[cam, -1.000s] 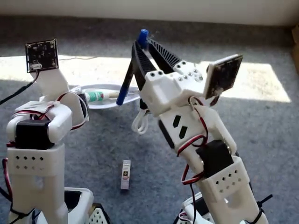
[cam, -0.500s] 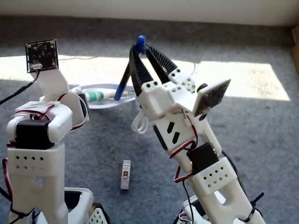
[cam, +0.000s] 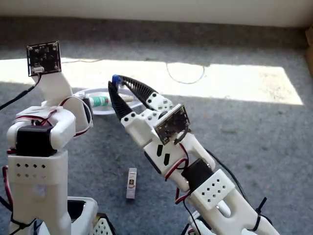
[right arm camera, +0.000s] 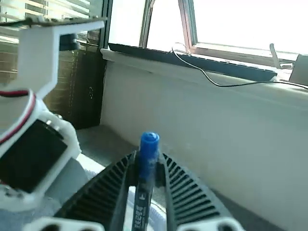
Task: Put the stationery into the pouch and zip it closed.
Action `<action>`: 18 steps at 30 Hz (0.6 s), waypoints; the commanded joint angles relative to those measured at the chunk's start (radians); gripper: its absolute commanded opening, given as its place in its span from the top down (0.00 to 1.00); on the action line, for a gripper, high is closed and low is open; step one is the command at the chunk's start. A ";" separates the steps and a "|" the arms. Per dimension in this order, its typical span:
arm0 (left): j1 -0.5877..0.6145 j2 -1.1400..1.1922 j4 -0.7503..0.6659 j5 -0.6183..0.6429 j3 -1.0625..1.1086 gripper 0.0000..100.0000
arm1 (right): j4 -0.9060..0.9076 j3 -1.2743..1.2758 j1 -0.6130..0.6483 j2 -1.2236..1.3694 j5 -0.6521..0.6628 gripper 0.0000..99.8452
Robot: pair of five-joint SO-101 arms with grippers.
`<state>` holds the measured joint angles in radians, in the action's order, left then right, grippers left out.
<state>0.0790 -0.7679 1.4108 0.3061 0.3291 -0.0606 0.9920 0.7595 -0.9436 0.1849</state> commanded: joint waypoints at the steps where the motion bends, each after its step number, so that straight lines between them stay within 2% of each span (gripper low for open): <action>1: 0.025 -0.013 -0.012 -0.008 -0.031 0.99 | 0.165 -0.031 0.019 -0.035 0.018 1.00; 9: 0.025 -0.013 -0.012 -0.008 -0.022 0.99 | 0.464 -0.189 0.033 -0.025 0.020 1.00; 18: 0.025 -0.013 -0.012 -0.008 -0.022 0.99 | 0.495 -0.222 0.033 0.016 0.020 1.00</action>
<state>0.0898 -0.7679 1.4108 0.3061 0.3307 0.4319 0.8401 0.7764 -0.9467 0.1941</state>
